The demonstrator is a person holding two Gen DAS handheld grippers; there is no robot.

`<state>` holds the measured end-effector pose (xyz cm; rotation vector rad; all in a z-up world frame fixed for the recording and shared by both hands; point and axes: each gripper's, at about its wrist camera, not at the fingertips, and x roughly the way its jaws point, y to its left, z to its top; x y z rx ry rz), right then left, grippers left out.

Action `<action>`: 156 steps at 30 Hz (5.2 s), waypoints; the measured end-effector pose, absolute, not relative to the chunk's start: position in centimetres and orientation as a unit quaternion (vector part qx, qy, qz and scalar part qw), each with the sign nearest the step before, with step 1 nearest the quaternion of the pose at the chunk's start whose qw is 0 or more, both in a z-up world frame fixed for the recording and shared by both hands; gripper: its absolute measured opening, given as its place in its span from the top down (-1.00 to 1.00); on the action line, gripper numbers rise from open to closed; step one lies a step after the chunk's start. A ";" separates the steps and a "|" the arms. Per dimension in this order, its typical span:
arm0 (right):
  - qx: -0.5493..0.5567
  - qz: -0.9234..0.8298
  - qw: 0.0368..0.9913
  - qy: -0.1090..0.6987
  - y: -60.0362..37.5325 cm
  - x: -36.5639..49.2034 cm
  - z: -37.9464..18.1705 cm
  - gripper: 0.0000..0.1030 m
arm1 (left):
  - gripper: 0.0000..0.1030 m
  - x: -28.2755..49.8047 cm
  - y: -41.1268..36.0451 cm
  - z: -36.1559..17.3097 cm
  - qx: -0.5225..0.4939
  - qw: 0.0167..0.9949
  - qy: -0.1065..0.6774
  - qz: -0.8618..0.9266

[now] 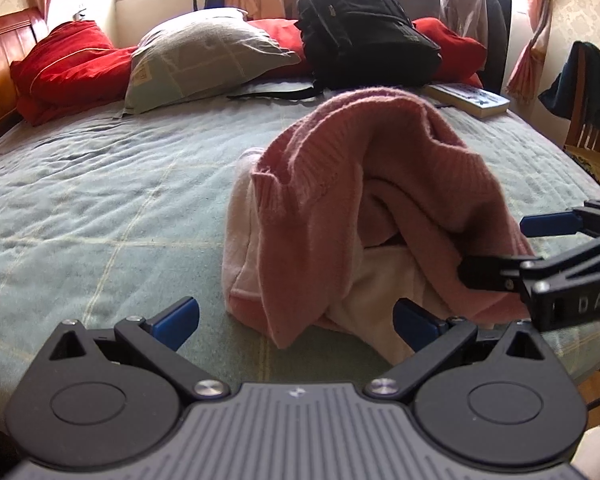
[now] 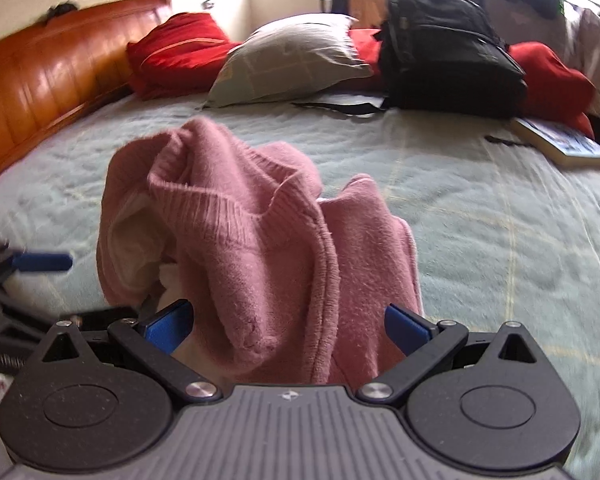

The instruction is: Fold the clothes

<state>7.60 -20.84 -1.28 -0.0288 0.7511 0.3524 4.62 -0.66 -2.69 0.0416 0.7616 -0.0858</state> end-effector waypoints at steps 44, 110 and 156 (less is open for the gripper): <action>0.015 0.433 0.823 0.367 -23.6 11.0 -0.8 -0.90 | -0.99 7.4 2.5 -2.6 0.050 0.932 0.355 -0.054; -0.068 0.277 0.882 0.376 -22.8 36.6 4.1 0.54 | -0.99 15.9 3.5 3.0 0.056 0.957 0.285 0.014; 0.026 0.221 0.874 0.431 -26.7 30.6 2.0 -0.57 | -0.99 13.4 5.9 -1.7 0.014 0.933 0.359 0.008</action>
